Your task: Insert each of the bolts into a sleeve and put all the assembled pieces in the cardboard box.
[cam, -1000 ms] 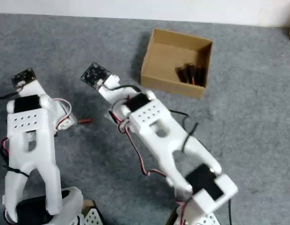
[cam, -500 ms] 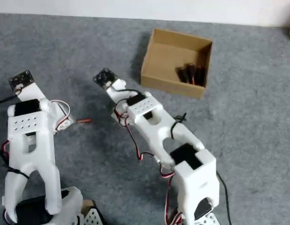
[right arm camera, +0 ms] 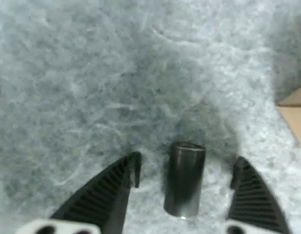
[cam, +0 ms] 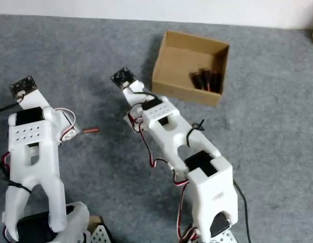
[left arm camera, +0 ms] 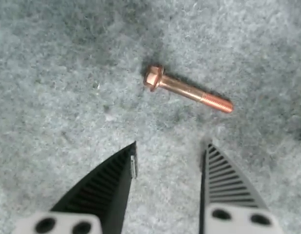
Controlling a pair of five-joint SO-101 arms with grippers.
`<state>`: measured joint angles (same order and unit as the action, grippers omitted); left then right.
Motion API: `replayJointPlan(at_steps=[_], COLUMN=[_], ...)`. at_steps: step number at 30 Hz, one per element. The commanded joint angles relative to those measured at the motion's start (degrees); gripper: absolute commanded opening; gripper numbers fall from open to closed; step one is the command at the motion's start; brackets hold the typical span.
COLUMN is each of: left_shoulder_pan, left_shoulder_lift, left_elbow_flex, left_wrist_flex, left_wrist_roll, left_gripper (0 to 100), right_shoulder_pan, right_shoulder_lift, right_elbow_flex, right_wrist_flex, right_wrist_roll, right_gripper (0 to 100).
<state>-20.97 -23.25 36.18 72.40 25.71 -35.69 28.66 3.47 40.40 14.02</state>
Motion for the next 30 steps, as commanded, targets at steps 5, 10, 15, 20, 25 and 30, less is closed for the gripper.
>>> replayJointPlan(at_steps=[5,10,15,20,25,30], left_shoulder_pan=[-0.22,-0.22,-0.48,-0.22,-0.31,-0.57], left_shoulder_lift=[-1.54,-1.54,-2.15,-2.15,-1.54,-1.54], left_elbow_flex=[-0.04,-0.04,-0.48,-1.63,1.19,11.74], left_wrist_flex=[-0.53,-0.44,-0.35,3.69,2.99,-16.79], left_wrist_roll=[-0.09,0.09,8.7,14.24,14.51,23.91], left_gripper=[21,21,21,22,22,22], right_shoulder_pan=[0.57,0.4,0.4,0.31,0.57,0.57], right_shoulder_lift=[0.57,-0.48,-7.16,-10.59,-10.59,-10.51], right_elbow_flex=[-0.4,-2.33,-2.24,0.92,1.45,1.45], right_wrist_flex=[-0.92,6.02,6.9,6.81,4.62,4.7], right_wrist_roll=[-10.2,-10.81,-10.81,-10.81,-10.73,-10.81], right_gripper=[0.5,0.5,0.5,0.5,0.5,0.5])
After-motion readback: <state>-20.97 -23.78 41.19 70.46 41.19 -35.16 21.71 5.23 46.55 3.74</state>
